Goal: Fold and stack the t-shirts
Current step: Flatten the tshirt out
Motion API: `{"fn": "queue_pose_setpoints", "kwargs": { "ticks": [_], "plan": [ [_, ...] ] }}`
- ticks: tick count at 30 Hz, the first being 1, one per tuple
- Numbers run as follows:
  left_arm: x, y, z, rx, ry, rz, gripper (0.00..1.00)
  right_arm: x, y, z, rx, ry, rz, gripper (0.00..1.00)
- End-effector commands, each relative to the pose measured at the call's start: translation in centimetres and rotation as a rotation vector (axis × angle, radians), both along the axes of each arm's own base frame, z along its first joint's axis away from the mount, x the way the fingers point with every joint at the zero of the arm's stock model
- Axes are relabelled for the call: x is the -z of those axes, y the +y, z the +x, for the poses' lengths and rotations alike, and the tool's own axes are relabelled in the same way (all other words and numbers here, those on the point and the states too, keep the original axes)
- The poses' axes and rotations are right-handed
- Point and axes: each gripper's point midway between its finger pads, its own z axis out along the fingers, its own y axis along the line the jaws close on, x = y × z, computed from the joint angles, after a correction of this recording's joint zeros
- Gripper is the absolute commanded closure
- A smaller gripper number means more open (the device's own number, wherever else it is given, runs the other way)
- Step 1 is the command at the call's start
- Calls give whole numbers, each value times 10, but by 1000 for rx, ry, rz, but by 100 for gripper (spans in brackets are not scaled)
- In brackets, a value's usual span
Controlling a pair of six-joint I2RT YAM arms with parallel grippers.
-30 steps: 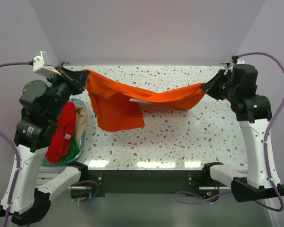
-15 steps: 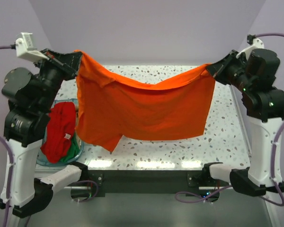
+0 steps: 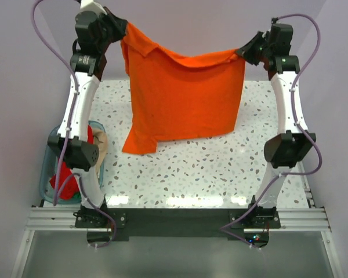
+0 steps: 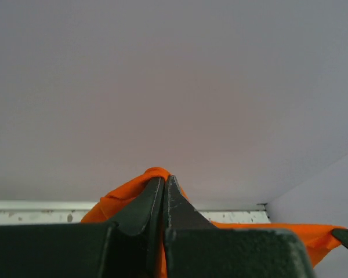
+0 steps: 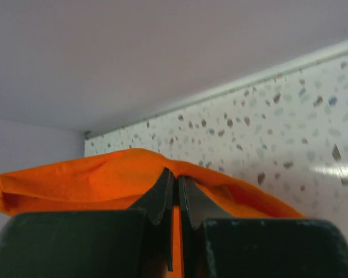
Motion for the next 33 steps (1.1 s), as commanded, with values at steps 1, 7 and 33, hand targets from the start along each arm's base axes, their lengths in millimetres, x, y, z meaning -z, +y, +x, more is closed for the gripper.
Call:
{"fn": "queue_pose_setpoints", "kwargs": {
  "ticks": [1, 7, 33],
  "plan": [
    [-123, 38, -13, 66, -358, -88, 100, -122, 8, 10, -47, -353, 86, 100],
    [-150, 63, -41, 102, -496, -109, 100, -136, -8, 11, -18, -414, 121, 100],
    [352, 5, -238, 60, 541, -332, 91, 300, -52, -182, 107, 550, -17, 96]
  ]
}}
